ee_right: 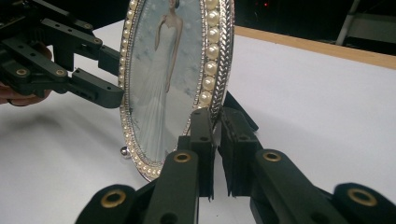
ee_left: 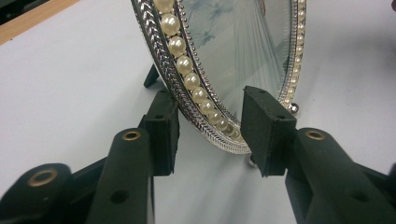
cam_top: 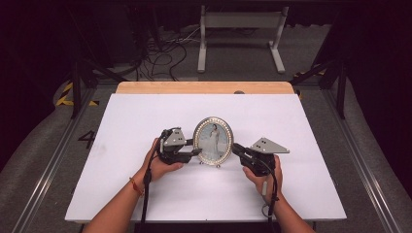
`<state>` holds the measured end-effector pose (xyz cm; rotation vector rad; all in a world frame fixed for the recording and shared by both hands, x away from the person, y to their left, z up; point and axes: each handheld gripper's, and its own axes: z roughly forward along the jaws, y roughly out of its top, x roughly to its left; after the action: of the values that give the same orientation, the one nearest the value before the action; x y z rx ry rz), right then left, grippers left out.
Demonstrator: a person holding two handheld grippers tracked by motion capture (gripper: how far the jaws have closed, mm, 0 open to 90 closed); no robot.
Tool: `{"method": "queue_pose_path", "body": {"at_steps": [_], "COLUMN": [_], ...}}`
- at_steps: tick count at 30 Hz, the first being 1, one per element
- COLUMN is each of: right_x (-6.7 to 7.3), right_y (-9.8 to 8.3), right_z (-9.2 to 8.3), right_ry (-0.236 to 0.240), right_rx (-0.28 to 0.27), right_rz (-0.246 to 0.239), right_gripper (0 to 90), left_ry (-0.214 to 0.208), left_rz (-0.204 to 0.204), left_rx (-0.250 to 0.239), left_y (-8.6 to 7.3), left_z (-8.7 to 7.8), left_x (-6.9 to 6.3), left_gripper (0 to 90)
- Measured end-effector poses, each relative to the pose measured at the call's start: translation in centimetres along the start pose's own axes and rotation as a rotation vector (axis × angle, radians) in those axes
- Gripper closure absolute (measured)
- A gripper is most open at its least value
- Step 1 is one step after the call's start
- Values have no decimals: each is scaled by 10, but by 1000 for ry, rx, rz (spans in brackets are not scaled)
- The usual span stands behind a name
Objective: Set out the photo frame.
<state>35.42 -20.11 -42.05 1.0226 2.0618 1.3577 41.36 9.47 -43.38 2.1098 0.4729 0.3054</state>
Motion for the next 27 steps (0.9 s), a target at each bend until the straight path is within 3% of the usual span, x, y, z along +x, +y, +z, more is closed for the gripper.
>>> {"method": "queue_pose_path", "body": {"at_steps": [27], "right_x": [-4], "right_y": [1], "right_z": [7], "right_ry": [7], "right_rx": [-4], "right_rz": [19], "right_gripper": [829], "left_ry": [-4], "left_rz": [43], "left_rx": [53], "left_y": [-5], "left_z": [-3], "left_x": [-8], "left_gripper": [653]}}
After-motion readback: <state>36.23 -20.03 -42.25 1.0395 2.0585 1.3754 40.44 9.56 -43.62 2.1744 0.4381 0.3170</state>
